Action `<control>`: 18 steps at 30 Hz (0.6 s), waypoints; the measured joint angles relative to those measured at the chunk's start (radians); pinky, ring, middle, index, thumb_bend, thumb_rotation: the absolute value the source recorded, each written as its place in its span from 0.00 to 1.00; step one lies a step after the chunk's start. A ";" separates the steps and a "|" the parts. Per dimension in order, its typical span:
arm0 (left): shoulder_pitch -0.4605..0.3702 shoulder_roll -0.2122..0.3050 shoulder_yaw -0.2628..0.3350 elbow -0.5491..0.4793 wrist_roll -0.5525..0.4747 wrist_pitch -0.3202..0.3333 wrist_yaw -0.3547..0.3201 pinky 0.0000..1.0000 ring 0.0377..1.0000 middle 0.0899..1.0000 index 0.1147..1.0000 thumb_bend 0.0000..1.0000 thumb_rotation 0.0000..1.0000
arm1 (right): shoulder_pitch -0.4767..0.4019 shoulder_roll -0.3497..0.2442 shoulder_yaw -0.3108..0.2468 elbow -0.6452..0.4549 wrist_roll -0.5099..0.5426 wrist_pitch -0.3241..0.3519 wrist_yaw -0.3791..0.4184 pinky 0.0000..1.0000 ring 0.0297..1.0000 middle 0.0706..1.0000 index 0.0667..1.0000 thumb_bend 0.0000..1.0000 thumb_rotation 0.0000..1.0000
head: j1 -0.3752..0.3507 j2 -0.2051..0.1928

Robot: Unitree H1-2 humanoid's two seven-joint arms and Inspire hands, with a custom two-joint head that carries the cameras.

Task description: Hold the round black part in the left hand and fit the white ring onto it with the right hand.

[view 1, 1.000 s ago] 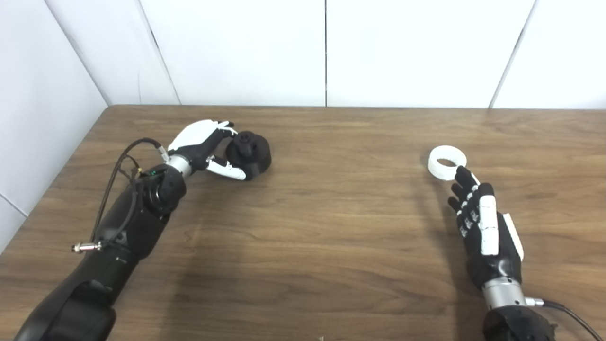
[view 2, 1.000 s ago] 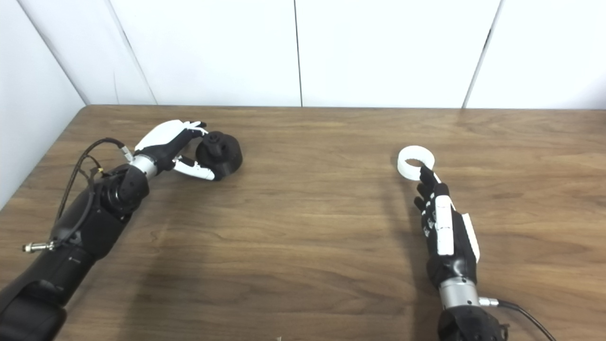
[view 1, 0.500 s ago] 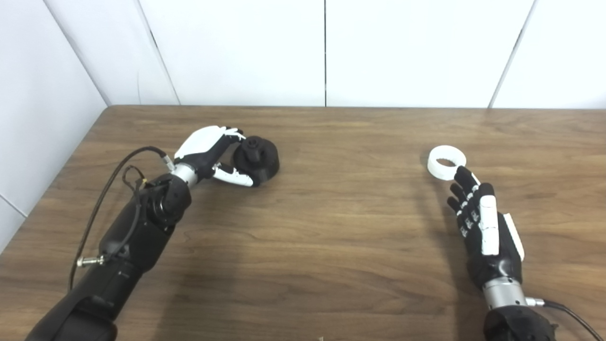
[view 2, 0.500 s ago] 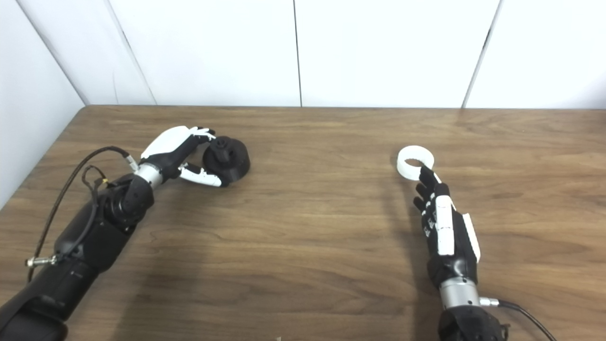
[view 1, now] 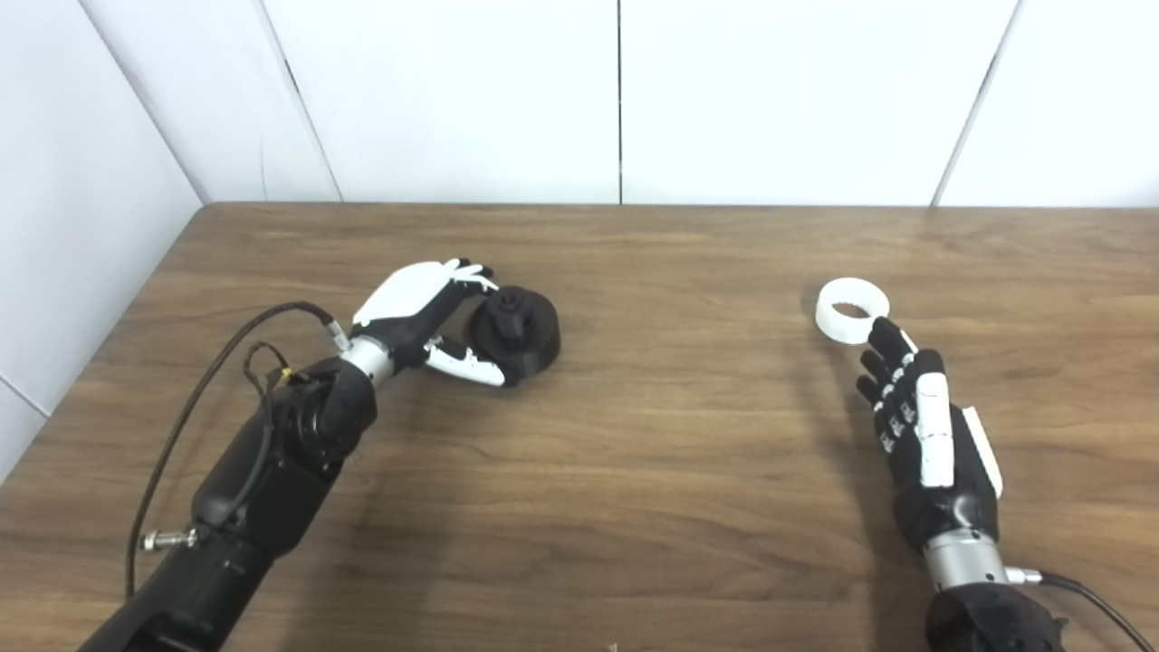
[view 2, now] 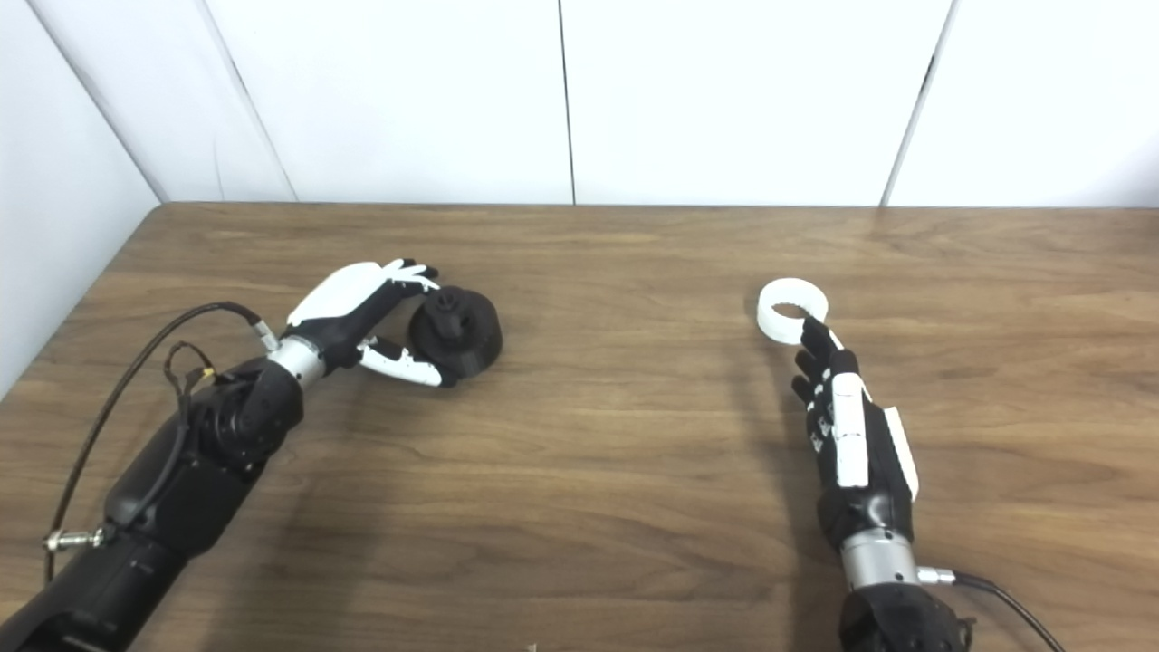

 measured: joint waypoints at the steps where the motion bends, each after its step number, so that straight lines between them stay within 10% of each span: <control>1: 0.005 -0.001 -0.002 -0.007 -0.001 -0.002 -0.005 0.89 0.99 0.94 0.68 0.77 0.38 | 0.000 0.000 0.000 0.000 0.000 0.000 0.000 0.94 0.96 0.94 0.90 0.54 1.00 | 0.000 0.002; 18: 0.082 -0.032 -0.073 -0.209 0.001 -0.016 -0.113 0.88 1.00 0.95 0.67 0.79 0.38 | 0.000 0.000 0.004 -0.013 -0.011 0.012 0.000 0.94 0.95 0.94 0.90 0.56 1.00 | -0.011 0.011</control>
